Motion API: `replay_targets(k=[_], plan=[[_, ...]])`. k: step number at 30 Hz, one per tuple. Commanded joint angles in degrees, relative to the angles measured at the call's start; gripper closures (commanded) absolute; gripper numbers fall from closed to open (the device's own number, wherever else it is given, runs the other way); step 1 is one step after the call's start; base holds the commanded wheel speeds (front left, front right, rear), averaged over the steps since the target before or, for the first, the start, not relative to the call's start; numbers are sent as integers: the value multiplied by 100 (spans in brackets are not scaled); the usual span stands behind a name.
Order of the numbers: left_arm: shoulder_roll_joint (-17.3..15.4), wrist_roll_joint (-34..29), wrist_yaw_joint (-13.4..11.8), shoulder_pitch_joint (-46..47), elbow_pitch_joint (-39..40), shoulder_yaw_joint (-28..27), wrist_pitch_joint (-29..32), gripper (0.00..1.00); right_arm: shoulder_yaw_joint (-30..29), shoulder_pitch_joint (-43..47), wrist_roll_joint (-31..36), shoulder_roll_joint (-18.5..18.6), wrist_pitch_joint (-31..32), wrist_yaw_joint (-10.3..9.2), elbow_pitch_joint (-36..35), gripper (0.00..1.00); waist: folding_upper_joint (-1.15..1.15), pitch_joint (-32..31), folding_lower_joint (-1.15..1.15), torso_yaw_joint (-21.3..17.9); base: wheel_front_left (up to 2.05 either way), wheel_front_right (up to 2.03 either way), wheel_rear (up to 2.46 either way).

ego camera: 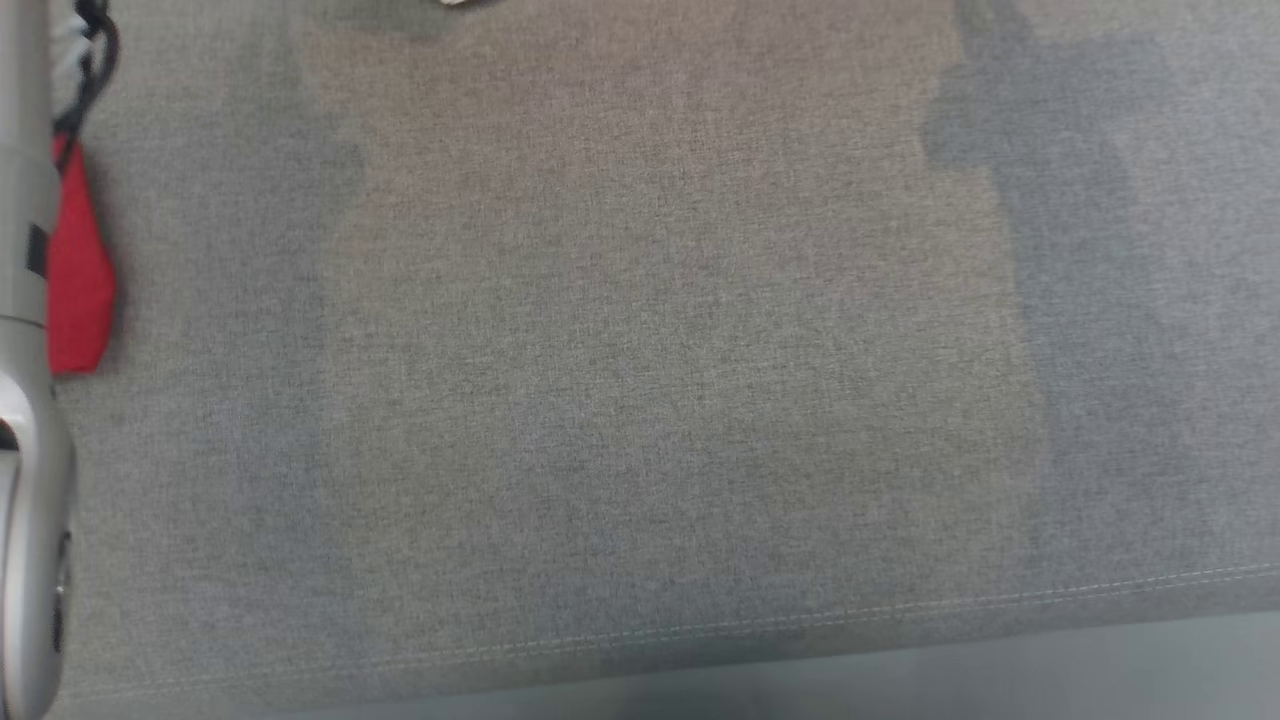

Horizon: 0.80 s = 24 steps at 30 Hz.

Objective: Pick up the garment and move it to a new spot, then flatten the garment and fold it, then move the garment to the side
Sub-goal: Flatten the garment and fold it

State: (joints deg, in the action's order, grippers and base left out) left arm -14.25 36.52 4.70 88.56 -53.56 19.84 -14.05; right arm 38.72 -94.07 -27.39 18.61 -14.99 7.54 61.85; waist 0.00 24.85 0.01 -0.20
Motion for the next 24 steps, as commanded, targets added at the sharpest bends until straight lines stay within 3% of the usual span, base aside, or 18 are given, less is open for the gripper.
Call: replay_targets(k=[1,10,17,24], plan=[[82,125,62,-269,-91,-72,-57,100,48,252,111,67,-17,-10,-40,100,0,480,-1,205,0,0,0],[458,535,231,-1629,-110,-298,-116,100,-28,1544,-398,353,-19,-10,-901,100,0,512,-1,310,0,0,0],[475,609,253,-3177,815,-626,-117,100,-83,3030,-931,504,-19,-9,-1780,100,0,245,-1,271,0,0,0],[276,406,-27,-4836,1940,-813,-119,100,-295,4462,-1218,425,-19,-9,-2445,100,0,-128,-1,106,0,0,0]])
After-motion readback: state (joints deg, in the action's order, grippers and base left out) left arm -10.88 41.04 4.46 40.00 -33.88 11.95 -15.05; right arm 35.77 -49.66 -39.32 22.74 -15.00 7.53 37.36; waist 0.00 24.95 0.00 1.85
